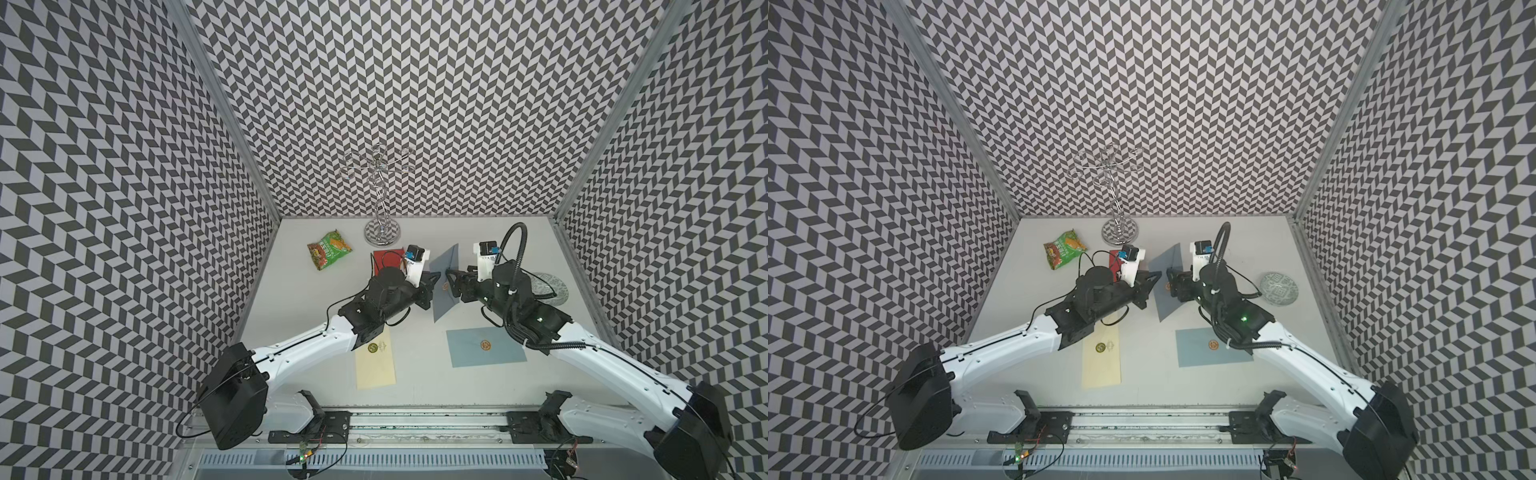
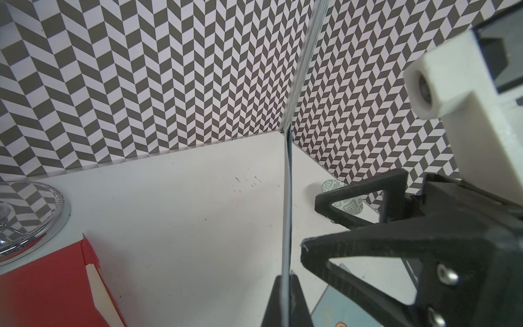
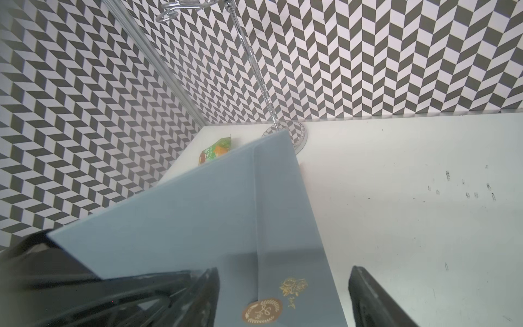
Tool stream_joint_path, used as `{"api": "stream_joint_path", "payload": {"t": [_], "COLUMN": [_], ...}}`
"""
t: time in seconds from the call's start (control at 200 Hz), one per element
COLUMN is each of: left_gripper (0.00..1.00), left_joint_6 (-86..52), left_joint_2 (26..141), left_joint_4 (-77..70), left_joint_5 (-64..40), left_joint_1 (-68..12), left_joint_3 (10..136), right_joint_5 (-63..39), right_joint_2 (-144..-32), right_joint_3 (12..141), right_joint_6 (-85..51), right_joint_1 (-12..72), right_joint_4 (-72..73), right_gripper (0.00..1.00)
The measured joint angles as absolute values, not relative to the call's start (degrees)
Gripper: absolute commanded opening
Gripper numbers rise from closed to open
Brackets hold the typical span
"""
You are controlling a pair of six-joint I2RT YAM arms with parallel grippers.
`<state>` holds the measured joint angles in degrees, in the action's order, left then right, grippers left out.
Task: Open the envelope
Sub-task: Open the envelope flap on the envelope.
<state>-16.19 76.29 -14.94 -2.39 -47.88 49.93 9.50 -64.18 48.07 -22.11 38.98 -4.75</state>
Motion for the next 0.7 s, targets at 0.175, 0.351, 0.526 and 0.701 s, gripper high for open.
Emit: {"api": "stream_joint_path", "payload": {"t": [0.175,0.351,0.526,0.701], "left_gripper": [0.0,0.0,0.0,0.0], "left_joint_6": [-16.08,-15.92,-15.86,-15.68], "left_joint_2": [76.29,76.29,76.27,76.25], "left_joint_4": [-14.94,-14.94,-14.94,-14.94], "left_joint_5": [-2.61,-2.9,-3.27,-3.33], "left_joint_1": [-47.88,-47.88,-47.88,-47.88], "left_joint_3": [49.93,49.93,49.93,49.91], "right_joint_5": [10.66,10.92,10.92,10.92], "right_joint_2": [-64.6,-64.6,-64.6,-64.84], "right_joint_3": [48.05,48.05,48.05,48.05], "right_joint_6": [-22.33,-22.57,-22.81,-23.2], "right_joint_1": [38.98,38.98,38.98,38.98], "right_joint_4": [-4.64,-4.27,-4.27,-4.29], "right_gripper": [0.73,0.73,0.74,0.74]}}
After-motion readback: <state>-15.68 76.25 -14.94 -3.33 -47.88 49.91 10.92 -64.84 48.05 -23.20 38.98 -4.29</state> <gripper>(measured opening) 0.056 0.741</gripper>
